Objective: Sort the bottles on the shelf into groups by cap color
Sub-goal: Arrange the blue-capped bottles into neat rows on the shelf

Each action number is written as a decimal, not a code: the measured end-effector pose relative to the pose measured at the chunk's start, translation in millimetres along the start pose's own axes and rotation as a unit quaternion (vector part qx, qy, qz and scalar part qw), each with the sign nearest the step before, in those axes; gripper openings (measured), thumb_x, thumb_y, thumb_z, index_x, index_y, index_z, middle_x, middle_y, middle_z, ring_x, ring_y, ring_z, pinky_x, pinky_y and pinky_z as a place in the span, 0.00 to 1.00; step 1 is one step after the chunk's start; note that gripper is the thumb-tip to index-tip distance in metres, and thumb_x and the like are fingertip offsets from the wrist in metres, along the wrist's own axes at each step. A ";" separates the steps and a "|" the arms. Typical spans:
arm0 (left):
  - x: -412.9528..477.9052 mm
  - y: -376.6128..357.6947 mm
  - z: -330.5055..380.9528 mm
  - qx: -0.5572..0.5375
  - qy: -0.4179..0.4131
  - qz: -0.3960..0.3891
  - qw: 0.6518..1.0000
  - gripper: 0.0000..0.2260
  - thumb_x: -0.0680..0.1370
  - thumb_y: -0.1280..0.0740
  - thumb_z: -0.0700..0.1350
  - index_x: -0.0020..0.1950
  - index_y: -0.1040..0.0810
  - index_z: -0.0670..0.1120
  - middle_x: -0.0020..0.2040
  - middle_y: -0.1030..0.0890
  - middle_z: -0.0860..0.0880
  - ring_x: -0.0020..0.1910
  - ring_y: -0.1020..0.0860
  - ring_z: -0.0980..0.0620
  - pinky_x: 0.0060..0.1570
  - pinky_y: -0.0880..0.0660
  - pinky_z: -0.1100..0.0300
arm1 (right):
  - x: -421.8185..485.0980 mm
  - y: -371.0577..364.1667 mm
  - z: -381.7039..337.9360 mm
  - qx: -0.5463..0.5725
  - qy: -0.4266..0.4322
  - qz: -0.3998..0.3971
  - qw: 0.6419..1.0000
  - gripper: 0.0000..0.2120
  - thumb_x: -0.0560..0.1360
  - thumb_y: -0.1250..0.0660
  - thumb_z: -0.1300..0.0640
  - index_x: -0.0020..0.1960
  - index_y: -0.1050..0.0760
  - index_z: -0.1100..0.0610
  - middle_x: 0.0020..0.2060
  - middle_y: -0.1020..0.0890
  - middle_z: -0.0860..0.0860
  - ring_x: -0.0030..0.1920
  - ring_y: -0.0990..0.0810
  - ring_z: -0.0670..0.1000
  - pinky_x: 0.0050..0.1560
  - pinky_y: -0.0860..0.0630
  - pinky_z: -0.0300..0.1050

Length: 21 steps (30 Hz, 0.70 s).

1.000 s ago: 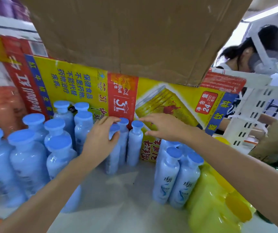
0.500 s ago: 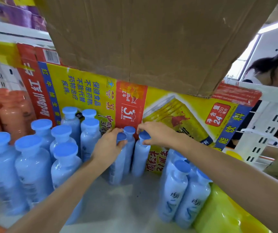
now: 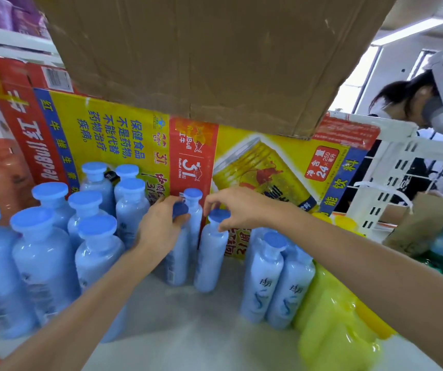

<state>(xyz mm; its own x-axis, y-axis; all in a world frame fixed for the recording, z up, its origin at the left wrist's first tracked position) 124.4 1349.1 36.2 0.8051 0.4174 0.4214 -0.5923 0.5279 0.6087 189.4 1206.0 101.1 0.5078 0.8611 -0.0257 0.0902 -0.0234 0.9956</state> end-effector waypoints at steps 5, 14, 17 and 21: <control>-14.9 7.7 2.7 -0.007 -0.032 -0.033 0.999 0.16 0.74 0.32 0.40 0.61 0.25 0.42 0.58 0.22 0.41 0.55 0.24 0.41 0.51 0.29 0.53 | -27.7 7.6 -17.5 0.002 0.006 0.011 1.000 0.16 0.70 0.28 0.56 0.57 0.26 0.50 0.52 0.22 0.45 0.45 0.28 0.39 0.42 0.36 0.38; -39.2 12.9 25.0 -0.052 -0.097 -0.086 0.990 0.14 0.73 0.30 0.42 0.58 0.23 0.45 0.52 0.20 0.45 0.50 0.22 0.45 0.50 0.27 0.55 | -85.4 23.2 -22.8 0.015 -0.048 0.041 0.998 0.15 0.69 0.27 0.53 0.54 0.25 0.46 0.42 0.28 0.38 0.36 0.33 0.27 0.36 0.36 0.25; -45.8 10.0 34.3 -0.052 -0.127 -0.110 0.984 0.14 0.73 0.31 0.42 0.58 0.23 0.45 0.50 0.20 0.48 0.48 0.22 0.48 0.47 0.30 0.60 | -101.9 23.4 -18.4 0.015 -0.063 0.033 0.997 0.15 0.69 0.27 0.54 0.54 0.24 0.46 0.45 0.27 0.40 0.38 0.32 0.24 0.37 0.36 0.24; -52.1 1.8 49.7 -0.079 -0.148 -0.135 0.977 0.13 0.73 0.31 0.40 0.58 0.23 0.46 0.48 0.23 0.53 0.45 0.24 0.54 0.39 0.33 0.74 | -120.6 18.9 -11.6 -0.001 -0.090 0.020 0.996 0.15 0.70 0.28 0.53 0.55 0.25 0.46 0.44 0.27 0.40 0.36 0.33 0.27 0.36 0.39 0.28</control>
<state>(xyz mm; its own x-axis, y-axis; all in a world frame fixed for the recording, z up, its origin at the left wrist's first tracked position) 82.9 1291.5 48.8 0.8925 0.0273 0.4503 -0.3362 0.7060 0.6234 120.0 1107.6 124.0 0.6564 0.7544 -0.0010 0.0646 -0.0549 0.9964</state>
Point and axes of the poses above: each hand's wrist, its own x-axis towards the middle knuckle, its own y-axis out of the back of the hand, z = x × y, the point moved 2 cm from there along x, towards the middle knuckle
